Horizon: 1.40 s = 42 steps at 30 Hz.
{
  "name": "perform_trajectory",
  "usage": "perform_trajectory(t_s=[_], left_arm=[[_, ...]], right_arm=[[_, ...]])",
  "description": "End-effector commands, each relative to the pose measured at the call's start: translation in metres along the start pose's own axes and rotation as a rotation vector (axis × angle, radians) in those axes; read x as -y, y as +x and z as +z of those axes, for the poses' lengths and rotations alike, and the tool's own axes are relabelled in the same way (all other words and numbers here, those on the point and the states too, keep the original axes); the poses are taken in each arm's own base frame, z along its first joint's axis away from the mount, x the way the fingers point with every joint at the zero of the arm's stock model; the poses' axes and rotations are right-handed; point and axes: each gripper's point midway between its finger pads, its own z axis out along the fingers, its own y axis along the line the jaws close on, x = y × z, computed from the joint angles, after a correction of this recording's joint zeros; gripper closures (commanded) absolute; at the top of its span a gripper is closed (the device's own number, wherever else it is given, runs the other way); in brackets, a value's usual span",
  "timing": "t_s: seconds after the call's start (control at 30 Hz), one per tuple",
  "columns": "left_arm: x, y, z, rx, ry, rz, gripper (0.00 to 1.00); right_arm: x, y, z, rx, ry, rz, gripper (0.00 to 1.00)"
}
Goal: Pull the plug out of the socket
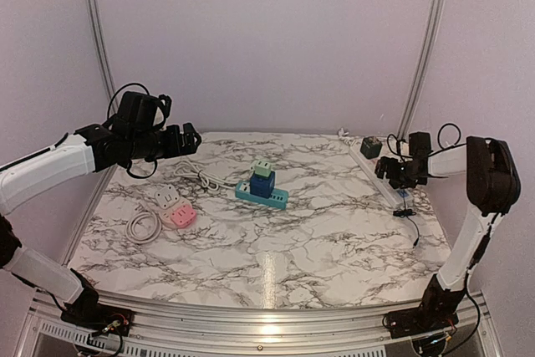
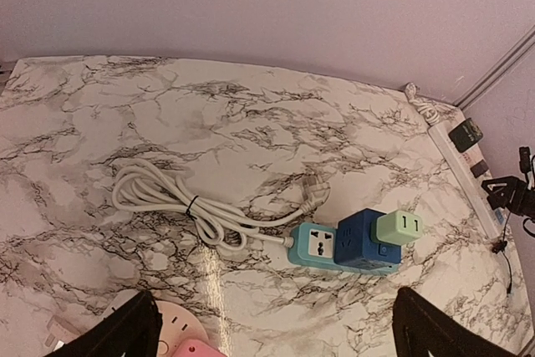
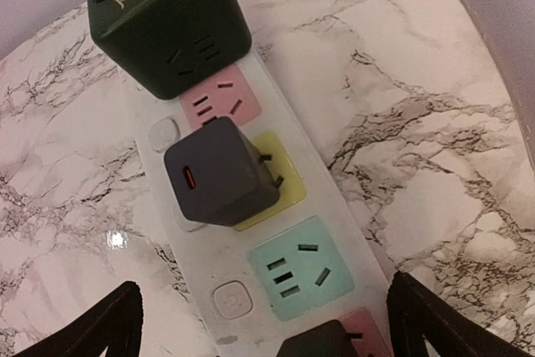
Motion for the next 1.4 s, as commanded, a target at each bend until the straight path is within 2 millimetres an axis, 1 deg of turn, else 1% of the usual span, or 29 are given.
perform_trajectory(t_s=[0.0, 0.1, 0.17, 0.23, 0.3, 0.37, 0.43, 0.5, 0.57, 0.67, 0.77, 0.87, 1.03, 1.17, 1.2, 1.33, 1.37], left_arm=[[0.003, -0.003, -0.005, -0.001, 0.016, -0.002, 0.01], [0.004, -0.001, -0.003, -0.002, 0.019, -0.007, 0.01], [0.003, 0.001, -0.002, -0.005, 0.021, -0.013, 0.01], [0.003, 0.002, -0.001, -0.005, 0.025, -0.021, 0.01], [0.003, 0.004, 0.0, -0.007, 0.029, -0.029, 0.01], [0.003, 0.006, 0.001, -0.01, 0.032, -0.034, 0.01], [0.003, 0.008, 0.002, -0.013, 0.033, -0.036, 0.01], [0.002, 0.01, 0.004, -0.019, 0.03, -0.038, 0.01], [0.002, 0.012, 0.006, -0.024, 0.029, -0.041, 0.01], [0.002, 0.014, 0.008, -0.028, 0.032, -0.044, 0.01], [0.001, 0.016, 0.01, -0.03, 0.033, -0.048, 0.01], [0.002, 0.018, 0.013, -0.034, 0.035, -0.049, 0.01], [0.004, 0.018, 0.016, -0.035, 0.045, -0.051, 0.01], [0.005, 0.019, 0.018, -0.042, 0.051, -0.053, 0.01], [0.006, 0.02, 0.018, -0.043, 0.053, -0.055, 0.01], [0.007, 0.021, 0.019, -0.049, 0.059, -0.058, 0.01], [0.007, 0.021, 0.019, -0.05, 0.06, -0.058, 0.01]], right_arm=[[-0.025, 0.009, -0.006, 0.007, -0.079, 0.016, 0.02], [-0.041, 0.022, -0.008, -0.01, -0.099, 0.003, 0.02], [-0.063, 0.034, -0.007, -0.03, -0.115, -0.03, 0.02], [-0.076, 0.043, -0.008, -0.045, -0.114, -0.04, 0.01], [-0.087, 0.049, -0.012, -0.049, -0.119, -0.041, 0.02], [-0.098, 0.05, -0.018, -0.043, -0.121, -0.04, 0.02], [-0.098, 0.055, -0.021, -0.063, -0.067, -0.035, 0.02], [-0.09, 0.054, -0.023, -0.074, 0.0, -0.015, 0.02], [-0.078, 0.05, -0.026, -0.075, 0.076, -0.01, 0.05], [-0.07, 0.041, -0.033, -0.066, 0.14, -0.025, 0.09], [-0.066, 0.036, -0.041, -0.067, 0.178, -0.041, 0.15], [-0.066, 0.033, -0.043, -0.066, 0.178, -0.055, 0.25], [-0.07, 0.031, -0.044, -0.068, 0.223, -0.098, 0.41], [-0.07, 0.031, -0.042, -0.072, 0.252, -0.117, 0.59], [-0.07, 0.031, -0.041, -0.074, 0.257, -0.119, 0.61], [-0.066, 0.034, -0.033, -0.088, 0.28, -0.136, 0.62], [-0.066, 0.034, -0.031, -0.088, 0.28, -0.14, 0.65]])
